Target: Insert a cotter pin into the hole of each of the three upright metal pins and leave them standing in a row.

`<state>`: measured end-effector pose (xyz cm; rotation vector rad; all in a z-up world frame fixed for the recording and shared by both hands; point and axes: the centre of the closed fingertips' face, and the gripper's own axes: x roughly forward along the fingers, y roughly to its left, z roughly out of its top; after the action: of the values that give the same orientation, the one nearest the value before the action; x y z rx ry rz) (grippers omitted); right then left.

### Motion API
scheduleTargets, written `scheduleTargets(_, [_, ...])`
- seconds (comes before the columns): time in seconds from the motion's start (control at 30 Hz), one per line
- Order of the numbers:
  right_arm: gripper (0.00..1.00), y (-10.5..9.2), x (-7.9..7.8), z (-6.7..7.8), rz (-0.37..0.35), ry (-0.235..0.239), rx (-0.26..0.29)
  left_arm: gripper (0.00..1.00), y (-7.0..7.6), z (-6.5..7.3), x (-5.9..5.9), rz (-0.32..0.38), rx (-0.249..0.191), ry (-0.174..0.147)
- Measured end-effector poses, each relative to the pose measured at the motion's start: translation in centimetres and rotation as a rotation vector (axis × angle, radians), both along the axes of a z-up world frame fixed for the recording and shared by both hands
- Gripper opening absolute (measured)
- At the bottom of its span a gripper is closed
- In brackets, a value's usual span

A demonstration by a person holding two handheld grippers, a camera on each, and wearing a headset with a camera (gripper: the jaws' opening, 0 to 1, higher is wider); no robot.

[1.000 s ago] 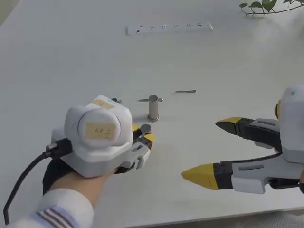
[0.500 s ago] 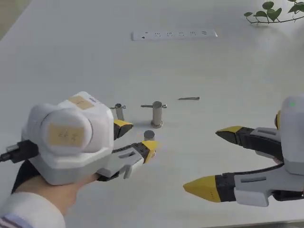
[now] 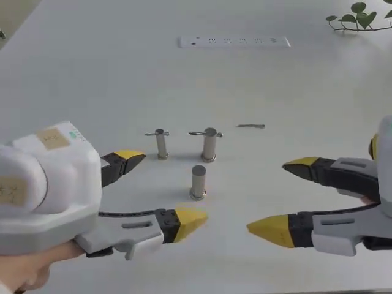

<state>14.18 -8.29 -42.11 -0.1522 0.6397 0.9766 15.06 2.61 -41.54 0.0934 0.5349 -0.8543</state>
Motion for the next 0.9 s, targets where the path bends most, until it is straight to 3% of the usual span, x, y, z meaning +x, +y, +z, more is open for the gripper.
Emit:
scheduleTargets(0.13, [0.7,0.0,0.6,0.3,0.012,-0.003,-0.018,0.98,-0.1,-0.3,-0.7,-0.03,-0.009,0.018])
scheduleTargets(0.3, [0.7,-0.5,1.8,0.7,0.044,-0.029,-0.073,0.99,0.1,-0.8,-1.4,-0.049,-0.007,0.055])
scheduleTargets(0.63, [0.64,-1.8,7.0,2.4,0.128,-0.123,-0.233,0.99,0.6,-1.3,-2.0,-0.059,-0.011,0.08])
scheduleTargets(0.8, [0.49,-1.8,9.3,2.7,0.178,-0.157,-0.292,0.99,0.8,-1.3,-2.0,-0.055,-0.013,0.087])
scheduleTargets(0.9, [0.44,-2.0,10.3,2.1,0.187,-0.138,-0.355,0.97,0.8,-1.2,-2.0,-0.058,-0.022,0.084])
